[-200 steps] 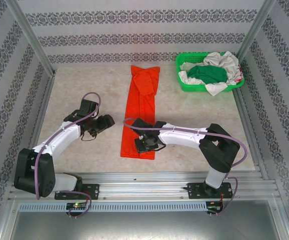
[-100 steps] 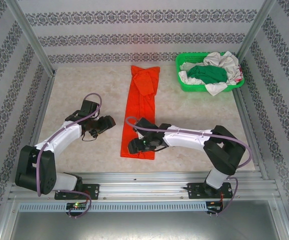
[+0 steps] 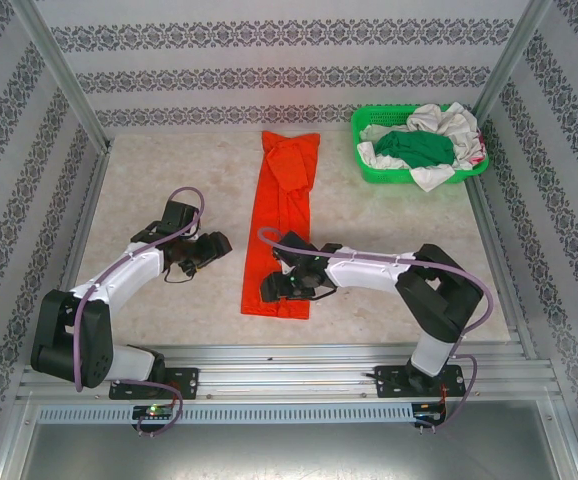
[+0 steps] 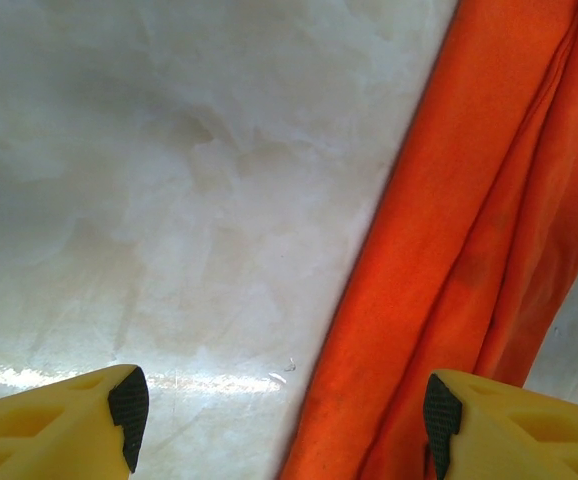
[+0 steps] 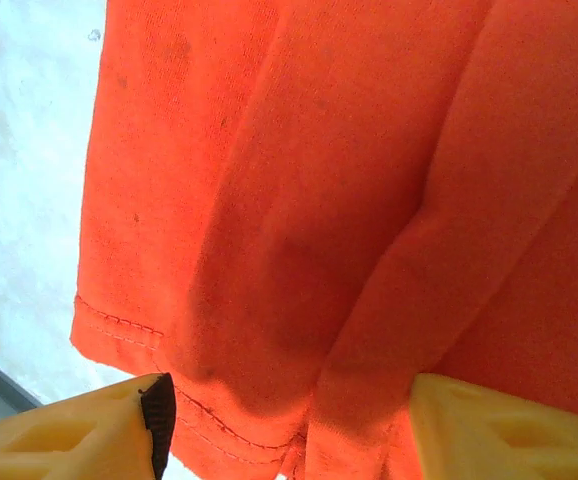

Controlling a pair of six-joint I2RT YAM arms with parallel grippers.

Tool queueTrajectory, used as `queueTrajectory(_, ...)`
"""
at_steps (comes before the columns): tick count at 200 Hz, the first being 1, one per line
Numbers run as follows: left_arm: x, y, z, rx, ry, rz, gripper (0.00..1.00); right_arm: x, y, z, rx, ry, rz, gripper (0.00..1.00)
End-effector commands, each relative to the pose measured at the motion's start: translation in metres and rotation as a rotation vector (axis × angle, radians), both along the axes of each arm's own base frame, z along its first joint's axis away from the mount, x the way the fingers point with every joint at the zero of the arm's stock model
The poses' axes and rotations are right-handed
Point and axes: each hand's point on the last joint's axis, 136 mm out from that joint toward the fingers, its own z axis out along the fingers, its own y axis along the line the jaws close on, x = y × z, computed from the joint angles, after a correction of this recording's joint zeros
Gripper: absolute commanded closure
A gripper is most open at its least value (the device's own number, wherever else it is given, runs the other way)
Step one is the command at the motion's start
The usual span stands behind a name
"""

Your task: Fold and stack the t-shirts

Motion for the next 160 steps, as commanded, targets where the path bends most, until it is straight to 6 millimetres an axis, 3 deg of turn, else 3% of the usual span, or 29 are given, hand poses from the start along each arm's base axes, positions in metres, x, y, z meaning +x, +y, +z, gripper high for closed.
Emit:
queueTrajectory(1, -0.001, 0.002, 0.0, -0.017, -0.004, 0.019, 0.26, 0.008, 0.028, 0.023, 0.116, -0.017, 0.047, 0.37)
queueTrajectory(33, 0.0, 0.001, 0.002, -0.021, -0.009, 0.024, 0.26, 0.011, 0.048, 0.039, 0.196, -0.029, 0.102, 0.37)
queueTrajectory(62, -0.001, 0.001, 0.001, -0.021, -0.006, 0.023, 0.26, 0.015, 0.047, 0.042, 0.164, -0.073, 0.136, 0.39)
queueTrajectory(88, -0.002, 0.002, 0.001, -0.017, -0.005, 0.024, 0.26, 0.025, 0.02, 0.035, -0.098, -0.21, 0.171, 0.38)
queueTrajectory(113, -0.001, 0.002, 0.0, -0.017, -0.005, 0.025, 0.26, 0.034, -0.004, 0.025, -0.403, -0.324, 0.225, 0.32)
queueTrajectory(125, -0.001, 0.002, 0.0, -0.018, -0.006, 0.023, 0.26, 0.036, -0.009, 0.019, -0.494, -0.347, 0.245, 0.27)
queueTrajectory(160, -0.001, 0.003, 0.002, -0.011, -0.006, 0.022, 0.26, 0.037, -0.007, 0.007, -0.578, -0.371, 0.261, 0.26)
